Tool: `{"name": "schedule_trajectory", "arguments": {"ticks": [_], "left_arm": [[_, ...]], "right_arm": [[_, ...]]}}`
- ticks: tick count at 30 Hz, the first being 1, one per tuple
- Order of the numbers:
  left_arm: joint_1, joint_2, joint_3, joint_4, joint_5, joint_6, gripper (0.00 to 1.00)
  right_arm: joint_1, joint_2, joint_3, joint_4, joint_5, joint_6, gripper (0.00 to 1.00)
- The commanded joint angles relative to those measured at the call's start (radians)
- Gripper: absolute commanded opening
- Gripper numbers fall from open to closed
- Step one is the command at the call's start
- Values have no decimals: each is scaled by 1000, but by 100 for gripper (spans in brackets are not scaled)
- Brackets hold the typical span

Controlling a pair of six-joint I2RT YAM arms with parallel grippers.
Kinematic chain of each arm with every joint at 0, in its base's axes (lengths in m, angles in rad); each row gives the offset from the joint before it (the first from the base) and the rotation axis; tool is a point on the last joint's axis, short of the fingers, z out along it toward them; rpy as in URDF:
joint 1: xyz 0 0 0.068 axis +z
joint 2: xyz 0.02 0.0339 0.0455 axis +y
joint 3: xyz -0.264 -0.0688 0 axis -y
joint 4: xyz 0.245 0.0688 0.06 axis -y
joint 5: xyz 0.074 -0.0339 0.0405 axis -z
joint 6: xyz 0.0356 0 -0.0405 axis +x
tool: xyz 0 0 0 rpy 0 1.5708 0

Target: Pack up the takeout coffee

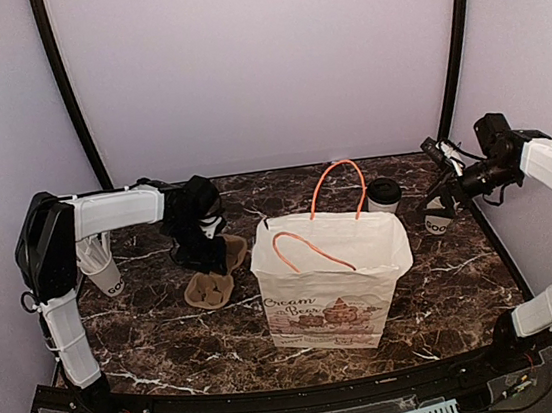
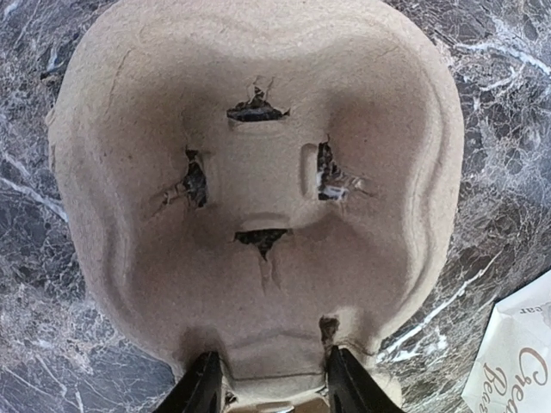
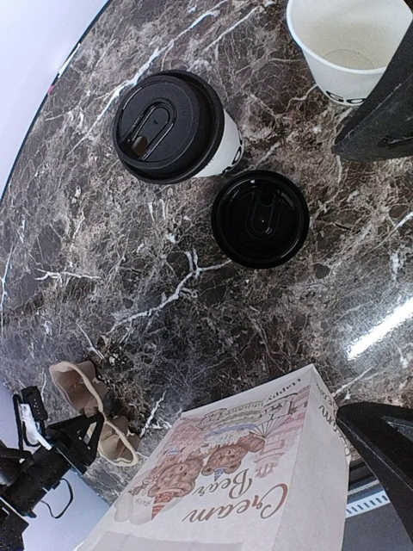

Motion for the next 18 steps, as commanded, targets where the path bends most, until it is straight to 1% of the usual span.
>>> {"name": "schedule_trajectory", "arguments": {"ticks": [1, 5, 12, 18], "left_arm": [[-16, 20, 23, -37, -18, 3, 44], [-25, 30, 33, -46, -30, 6, 42], [-32, 17, 54, -69, -21, 6, 32], [-32, -43, 96, -107, -30, 27, 30]], "right_arm": [[-3, -12, 0, 17, -5, 5, 99], [-4, -9, 3, 15, -8, 5, 99], [-4, -10, 4, 15, -10, 5, 99], [-2, -10, 12, 10, -11, 5, 99]]}}
